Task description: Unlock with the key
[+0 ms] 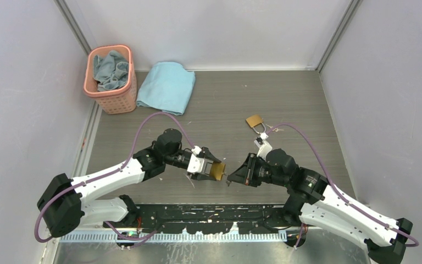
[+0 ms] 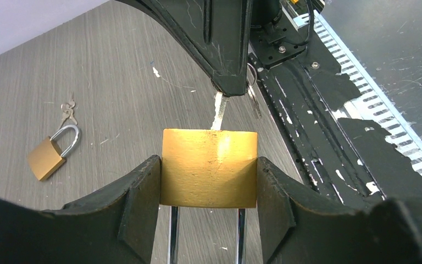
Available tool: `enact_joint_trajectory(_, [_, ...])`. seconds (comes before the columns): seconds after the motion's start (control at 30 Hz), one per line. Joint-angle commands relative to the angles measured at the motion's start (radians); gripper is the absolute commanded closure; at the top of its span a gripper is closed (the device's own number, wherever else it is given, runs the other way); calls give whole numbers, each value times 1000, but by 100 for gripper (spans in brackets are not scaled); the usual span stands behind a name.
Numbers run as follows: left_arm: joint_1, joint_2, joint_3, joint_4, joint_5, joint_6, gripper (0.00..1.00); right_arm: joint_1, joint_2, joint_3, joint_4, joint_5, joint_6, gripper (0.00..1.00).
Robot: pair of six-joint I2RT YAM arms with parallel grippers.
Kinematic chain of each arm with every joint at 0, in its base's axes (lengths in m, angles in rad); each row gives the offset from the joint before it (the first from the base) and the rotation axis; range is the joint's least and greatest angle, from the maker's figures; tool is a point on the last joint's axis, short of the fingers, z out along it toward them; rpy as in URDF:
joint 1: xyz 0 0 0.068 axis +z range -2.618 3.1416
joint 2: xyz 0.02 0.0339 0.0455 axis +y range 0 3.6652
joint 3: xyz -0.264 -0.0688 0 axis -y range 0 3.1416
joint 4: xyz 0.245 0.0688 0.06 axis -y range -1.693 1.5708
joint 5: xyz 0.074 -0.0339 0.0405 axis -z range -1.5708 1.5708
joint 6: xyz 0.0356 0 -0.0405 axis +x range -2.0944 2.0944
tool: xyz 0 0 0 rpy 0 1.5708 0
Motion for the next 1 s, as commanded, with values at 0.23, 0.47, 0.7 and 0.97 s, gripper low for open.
enact_joint_trajectory(0.23, [-32, -43, 44, 66, 66, 30, 100, 0, 34, 6, 97, -11, 3, 99])
enact_joint_trajectory(0.47, [-43, -55, 38, 58, 61, 35, 100, 1, 53, 16, 104, -23, -4, 99])
enact_joint_trajectory(0.7, [-55, -55, 36, 48, 56, 42, 100, 0, 95, 22, 130, -39, -10, 99])
enact_joint_trajectory(0.97, [-65, -57, 35, 45, 58, 36, 100, 0, 124, 26, 167, -61, -32, 99])
